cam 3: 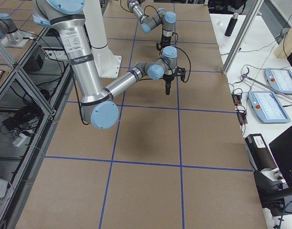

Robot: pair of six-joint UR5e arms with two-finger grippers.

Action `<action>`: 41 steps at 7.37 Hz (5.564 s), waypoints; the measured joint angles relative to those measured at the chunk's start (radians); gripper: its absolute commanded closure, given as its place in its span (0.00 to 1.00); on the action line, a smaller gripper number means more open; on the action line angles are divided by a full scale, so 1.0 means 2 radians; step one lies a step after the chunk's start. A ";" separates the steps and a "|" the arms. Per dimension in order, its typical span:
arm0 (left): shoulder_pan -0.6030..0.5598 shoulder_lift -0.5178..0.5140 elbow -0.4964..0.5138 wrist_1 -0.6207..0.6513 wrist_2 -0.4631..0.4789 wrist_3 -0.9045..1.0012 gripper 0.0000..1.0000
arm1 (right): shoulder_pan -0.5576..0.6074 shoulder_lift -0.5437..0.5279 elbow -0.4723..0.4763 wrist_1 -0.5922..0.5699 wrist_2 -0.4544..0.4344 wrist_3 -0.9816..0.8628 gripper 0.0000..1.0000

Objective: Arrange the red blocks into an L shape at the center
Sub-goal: 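Carry the held cube with the left gripper toward the two-cube column, then lower and nudge the cube against the farther cube's side with the left gripper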

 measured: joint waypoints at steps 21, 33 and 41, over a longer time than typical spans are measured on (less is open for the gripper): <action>0.018 0.016 -0.019 0.002 0.004 -0.070 1.00 | 0.001 0.000 0.005 0.000 0.001 0.001 0.00; 0.026 0.013 -0.017 0.003 0.017 -0.078 1.00 | 0.001 0.000 0.007 0.000 0.001 0.001 0.00; 0.036 0.011 -0.016 0.002 0.034 -0.082 1.00 | 0.001 0.000 0.005 0.000 0.001 0.001 0.00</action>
